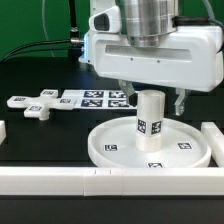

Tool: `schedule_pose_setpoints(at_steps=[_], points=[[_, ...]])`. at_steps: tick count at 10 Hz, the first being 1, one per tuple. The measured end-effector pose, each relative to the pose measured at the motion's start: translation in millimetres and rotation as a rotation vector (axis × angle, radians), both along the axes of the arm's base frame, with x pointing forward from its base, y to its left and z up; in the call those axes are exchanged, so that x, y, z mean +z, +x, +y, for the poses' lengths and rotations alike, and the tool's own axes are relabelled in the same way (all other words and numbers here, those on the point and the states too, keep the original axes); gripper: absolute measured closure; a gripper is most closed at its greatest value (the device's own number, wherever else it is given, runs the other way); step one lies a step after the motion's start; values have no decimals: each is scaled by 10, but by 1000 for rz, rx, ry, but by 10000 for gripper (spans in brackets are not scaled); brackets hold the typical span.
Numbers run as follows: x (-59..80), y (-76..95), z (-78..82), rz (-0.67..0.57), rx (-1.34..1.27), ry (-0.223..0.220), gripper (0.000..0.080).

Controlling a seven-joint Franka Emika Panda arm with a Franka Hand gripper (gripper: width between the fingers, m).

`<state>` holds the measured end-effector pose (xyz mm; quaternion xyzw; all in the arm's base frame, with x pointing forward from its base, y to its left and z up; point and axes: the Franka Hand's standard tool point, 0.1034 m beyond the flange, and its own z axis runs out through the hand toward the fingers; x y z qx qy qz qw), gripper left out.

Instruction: Assemble round table

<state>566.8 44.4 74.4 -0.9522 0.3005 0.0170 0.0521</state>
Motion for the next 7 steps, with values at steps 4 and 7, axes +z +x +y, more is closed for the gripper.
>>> schedule_pose_setpoints(at_steps=[4,7], points=[[6,13,-3,-33,285,-4,150],[17,30,14,-64,652,-34,150]])
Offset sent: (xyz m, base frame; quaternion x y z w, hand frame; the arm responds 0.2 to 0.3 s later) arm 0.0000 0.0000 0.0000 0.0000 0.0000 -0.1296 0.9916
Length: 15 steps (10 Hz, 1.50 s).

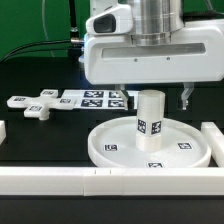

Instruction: Assemble round table

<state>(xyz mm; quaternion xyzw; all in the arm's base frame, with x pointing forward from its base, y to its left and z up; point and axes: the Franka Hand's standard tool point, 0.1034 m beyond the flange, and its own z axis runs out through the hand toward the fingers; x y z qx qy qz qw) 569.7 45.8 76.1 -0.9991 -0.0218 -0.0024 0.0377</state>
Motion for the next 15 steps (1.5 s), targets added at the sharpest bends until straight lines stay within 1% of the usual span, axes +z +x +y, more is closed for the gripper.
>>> schedule_pose_setpoints(at_steps=[2,4,7,9,11,15], points=[[-5,-6,30,-14,215,-5,150],[-8,-7,17,-20,296,-5,150],[-9,-6,-3,-35,506,-6,150],[-4,-1,-15,-44,726,-29,150],[-10,-9,-13,-44,885,-42,150],[-38,-23,-22,-46,1158,-53,150]])
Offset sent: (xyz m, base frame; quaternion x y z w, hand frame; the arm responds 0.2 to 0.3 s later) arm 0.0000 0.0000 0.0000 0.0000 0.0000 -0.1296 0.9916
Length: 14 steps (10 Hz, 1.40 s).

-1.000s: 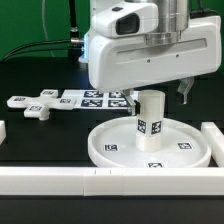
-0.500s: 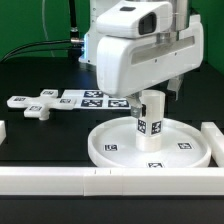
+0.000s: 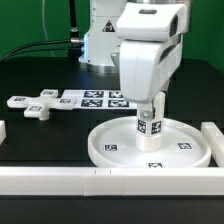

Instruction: Assemble round table

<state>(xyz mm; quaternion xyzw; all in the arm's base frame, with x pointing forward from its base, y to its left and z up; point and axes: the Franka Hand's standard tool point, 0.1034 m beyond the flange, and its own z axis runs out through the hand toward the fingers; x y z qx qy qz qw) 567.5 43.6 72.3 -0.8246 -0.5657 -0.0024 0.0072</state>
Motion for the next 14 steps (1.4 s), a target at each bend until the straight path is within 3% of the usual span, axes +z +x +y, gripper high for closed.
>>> schedule_pose_setpoints(at_steps=[4,6,10,14], points=[[-23,-28,-24,3,79,-6,150],[-26,-28,-36,4,73,-6,396],[-26,-28,-45,5,15,-6,395],[-26,-21,-25,2,-354,-4,393]])
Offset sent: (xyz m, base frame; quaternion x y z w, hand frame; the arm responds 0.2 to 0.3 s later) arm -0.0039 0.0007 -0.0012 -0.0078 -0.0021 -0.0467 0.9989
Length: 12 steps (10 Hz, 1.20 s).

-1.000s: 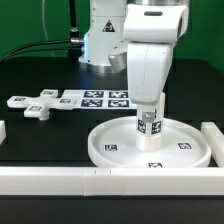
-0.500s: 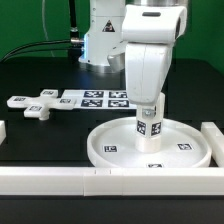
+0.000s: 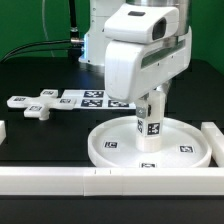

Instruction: Assemble round table

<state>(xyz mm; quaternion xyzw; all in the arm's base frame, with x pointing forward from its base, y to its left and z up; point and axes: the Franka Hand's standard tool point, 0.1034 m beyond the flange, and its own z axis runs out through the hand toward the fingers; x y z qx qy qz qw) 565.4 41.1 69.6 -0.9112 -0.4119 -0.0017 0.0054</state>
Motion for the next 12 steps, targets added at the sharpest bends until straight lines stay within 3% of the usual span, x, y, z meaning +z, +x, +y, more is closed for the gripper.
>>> schedule_pose_setpoints(at_steps=[3,7,10,11,12], points=[[0,2,-3,2,-217,0,392],[3,6,-11,8,-731,7,392],[-2,6,-12,11,-859,7,392],[-1,8,-11,11,-855,7,204],[5,-14,-4,7,-821,9,167]])
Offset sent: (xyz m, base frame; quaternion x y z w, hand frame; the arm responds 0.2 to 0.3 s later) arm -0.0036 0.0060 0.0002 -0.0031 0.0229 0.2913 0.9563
